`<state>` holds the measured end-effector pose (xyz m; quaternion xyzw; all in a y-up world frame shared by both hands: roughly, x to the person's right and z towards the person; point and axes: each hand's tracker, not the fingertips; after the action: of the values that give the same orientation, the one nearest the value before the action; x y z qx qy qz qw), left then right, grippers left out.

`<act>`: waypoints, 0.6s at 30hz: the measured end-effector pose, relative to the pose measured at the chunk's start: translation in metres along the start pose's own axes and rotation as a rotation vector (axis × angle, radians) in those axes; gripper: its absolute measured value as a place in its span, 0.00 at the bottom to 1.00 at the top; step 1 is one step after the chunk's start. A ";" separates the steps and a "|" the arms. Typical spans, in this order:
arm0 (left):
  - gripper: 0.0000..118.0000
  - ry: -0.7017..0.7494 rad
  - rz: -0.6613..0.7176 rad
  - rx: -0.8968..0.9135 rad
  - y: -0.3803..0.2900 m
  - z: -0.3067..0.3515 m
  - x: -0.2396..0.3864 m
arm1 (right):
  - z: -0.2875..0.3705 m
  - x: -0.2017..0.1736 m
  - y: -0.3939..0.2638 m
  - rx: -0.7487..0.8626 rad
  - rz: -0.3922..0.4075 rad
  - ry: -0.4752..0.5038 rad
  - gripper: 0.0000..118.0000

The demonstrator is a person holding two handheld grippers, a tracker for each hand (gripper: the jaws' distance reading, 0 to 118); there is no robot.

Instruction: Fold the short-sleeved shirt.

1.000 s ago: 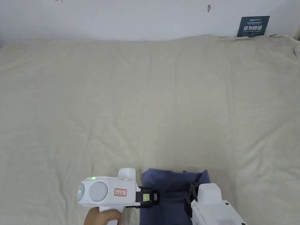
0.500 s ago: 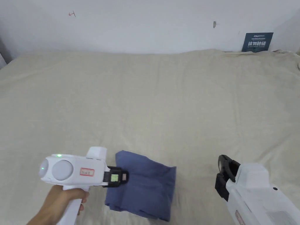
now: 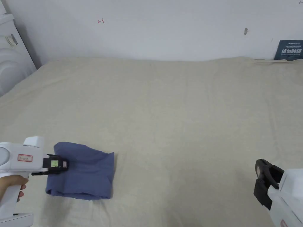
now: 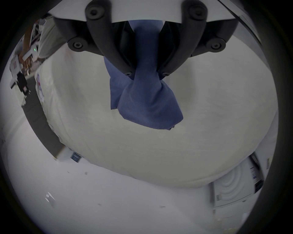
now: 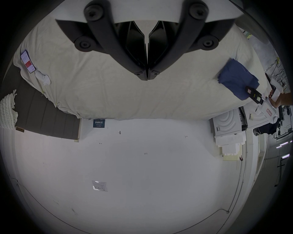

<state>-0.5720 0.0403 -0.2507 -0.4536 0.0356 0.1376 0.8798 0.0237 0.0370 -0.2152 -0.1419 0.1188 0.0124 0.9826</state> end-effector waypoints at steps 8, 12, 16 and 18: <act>0.16 0.058 0.177 -0.011 -0.008 -0.011 -0.066 | -0.016 -0.013 0.001 -0.014 0.012 0.011 0.00; 0.17 0.086 0.229 -0.031 -0.015 -0.024 -0.075 | -0.020 -0.012 -0.002 -0.023 0.016 0.009 0.00; 0.41 0.101 0.267 -0.016 -0.019 -0.026 -0.072 | -0.020 -0.009 -0.002 -0.031 0.019 0.012 0.00; 0.77 0.164 0.251 -0.006 -0.018 -0.024 -0.066 | -0.018 -0.005 -0.002 -0.029 0.013 0.013 0.00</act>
<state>-0.6287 -0.0031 -0.2378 -0.4580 0.1635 0.2091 0.8484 0.0149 0.0296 -0.2306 -0.1557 0.1258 0.0194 0.9796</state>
